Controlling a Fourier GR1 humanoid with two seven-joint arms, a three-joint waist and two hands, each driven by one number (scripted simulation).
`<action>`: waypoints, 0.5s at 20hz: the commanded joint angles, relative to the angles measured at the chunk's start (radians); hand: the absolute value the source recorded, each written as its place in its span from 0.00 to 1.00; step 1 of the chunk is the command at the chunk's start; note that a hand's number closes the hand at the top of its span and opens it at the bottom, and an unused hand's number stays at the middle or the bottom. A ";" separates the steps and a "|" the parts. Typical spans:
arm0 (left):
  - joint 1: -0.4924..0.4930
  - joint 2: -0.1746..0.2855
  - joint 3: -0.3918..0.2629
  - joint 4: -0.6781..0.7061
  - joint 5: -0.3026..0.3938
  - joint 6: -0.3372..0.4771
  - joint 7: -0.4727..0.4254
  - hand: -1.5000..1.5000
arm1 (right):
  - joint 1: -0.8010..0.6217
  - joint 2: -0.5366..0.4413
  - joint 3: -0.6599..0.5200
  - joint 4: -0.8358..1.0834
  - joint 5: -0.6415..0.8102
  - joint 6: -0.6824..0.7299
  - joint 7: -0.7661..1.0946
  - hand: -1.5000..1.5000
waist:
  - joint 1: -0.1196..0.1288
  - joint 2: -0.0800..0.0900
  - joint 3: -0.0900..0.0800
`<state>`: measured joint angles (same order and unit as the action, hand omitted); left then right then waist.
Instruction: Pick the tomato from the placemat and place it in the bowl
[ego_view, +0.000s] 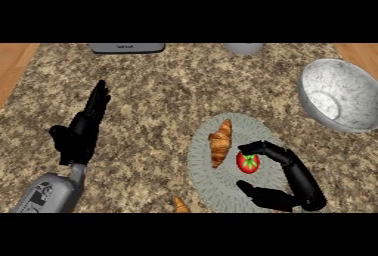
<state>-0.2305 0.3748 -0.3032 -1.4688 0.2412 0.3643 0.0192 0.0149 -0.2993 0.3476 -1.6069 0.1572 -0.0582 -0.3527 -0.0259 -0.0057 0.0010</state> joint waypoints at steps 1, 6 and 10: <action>0.039 -0.036 -0.012 -0.028 0.021 -0.014 -0.018 0.50 | 0.168 0.096 0.011 0.015 -0.061 -0.069 -0.278 0.00 | 0.007 0.003 0.002; 0.047 -0.043 -0.007 -0.043 -0.005 -0.047 0.005 0.50 | 0.221 0.073 -0.013 -0.069 -0.008 -0.110 -0.390 0.00 | 0.019 0.004 -0.001; 0.098 -0.074 -0.021 -0.073 -0.016 -0.035 -0.014 0.50 | 0.207 -0.016 -0.069 -0.282 0.073 -0.145 -0.087 0.00 | 0.021 0.003 -0.002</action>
<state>-0.1689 0.3261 -0.3073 -1.5142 0.2413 0.3222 0.0142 0.2155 -0.2820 0.3059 -1.7619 0.1686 -0.1577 -0.5820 -0.0094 -0.0026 0.0000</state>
